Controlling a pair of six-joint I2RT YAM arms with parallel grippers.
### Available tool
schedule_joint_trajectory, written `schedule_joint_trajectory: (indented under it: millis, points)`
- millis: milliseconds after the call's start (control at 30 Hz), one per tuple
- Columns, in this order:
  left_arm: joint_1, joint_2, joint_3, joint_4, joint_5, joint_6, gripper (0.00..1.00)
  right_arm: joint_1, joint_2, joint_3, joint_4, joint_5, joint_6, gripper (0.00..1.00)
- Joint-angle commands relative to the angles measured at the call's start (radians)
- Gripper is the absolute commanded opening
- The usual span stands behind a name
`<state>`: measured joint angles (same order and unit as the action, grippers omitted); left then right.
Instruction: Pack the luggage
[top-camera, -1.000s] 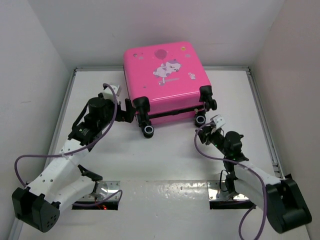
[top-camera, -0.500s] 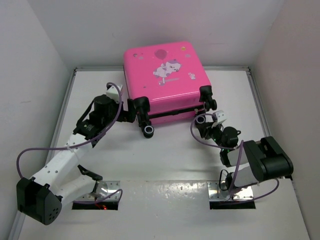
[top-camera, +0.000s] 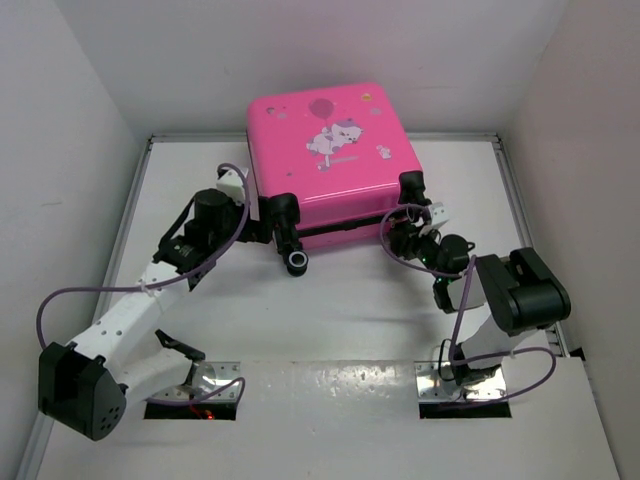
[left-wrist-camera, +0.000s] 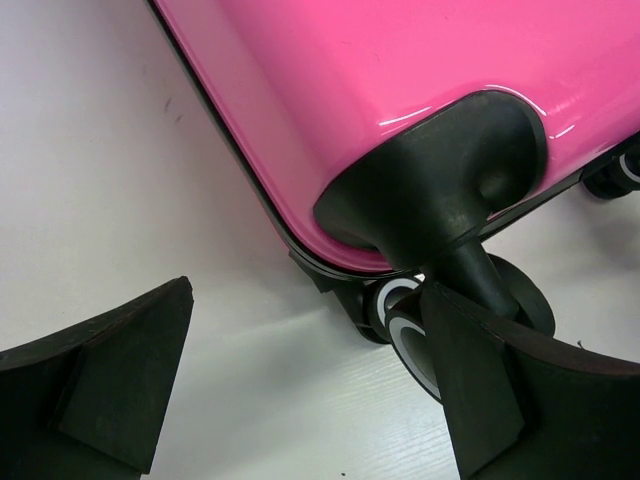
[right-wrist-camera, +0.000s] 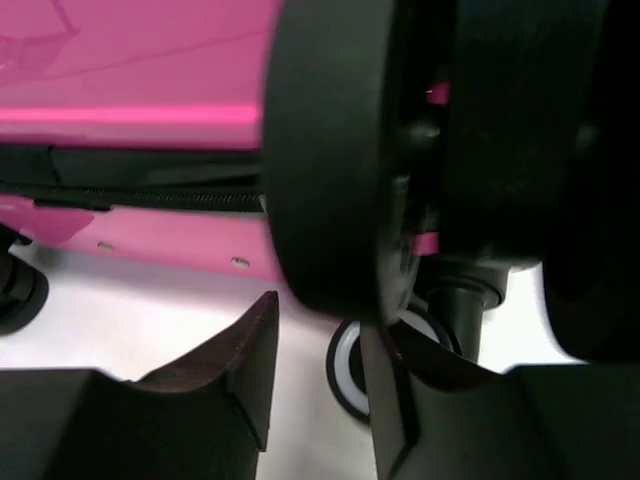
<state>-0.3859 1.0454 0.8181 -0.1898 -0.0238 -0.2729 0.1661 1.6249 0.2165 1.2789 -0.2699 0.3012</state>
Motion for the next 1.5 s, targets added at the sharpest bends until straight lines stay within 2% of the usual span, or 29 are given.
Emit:
schedule_joint_trajectory:
  millis: [0, 600, 867, 1233, 1367, 1400, 1467]
  points:
    - [-0.01, 0.007, 0.032, 0.05, -0.011, -0.014, 1.0, 0.006, 0.029, 0.043, 0.24, 0.001, 0.035, 0.36]
    - [-0.028, 0.053, 0.032, 0.069, -0.011, -0.014, 1.0, 0.058, 0.073, 0.116, 0.3, 0.077, 0.082, 0.34]
    - [-0.038, 0.062, 0.032, 0.087, -0.011, -0.014, 1.0, 0.053, -0.003, 0.057, 0.283, 0.072, 0.076, 0.34]
    - [-0.056, 0.062, 0.032, 0.096, -0.011, -0.014, 1.0, 0.052, -0.011, 0.095, 0.243, 0.097, 0.09, 0.33]
    - [-0.056, 0.062, 0.023, 0.096, -0.011, -0.014, 1.0, 0.055, 0.009, 0.104, 0.241, 0.094, 0.087, 0.27]
    - [-0.056, 0.062, 0.023, 0.096, -0.011, -0.014, 1.0, 0.053, 0.007, 0.106, 0.25, 0.086, 0.087, 0.21]
    - [-0.056, 0.053, 0.023, 0.096, -0.011, -0.014, 1.0, 0.058, 0.004, 0.115, 0.247, 0.078, 0.088, 0.18]
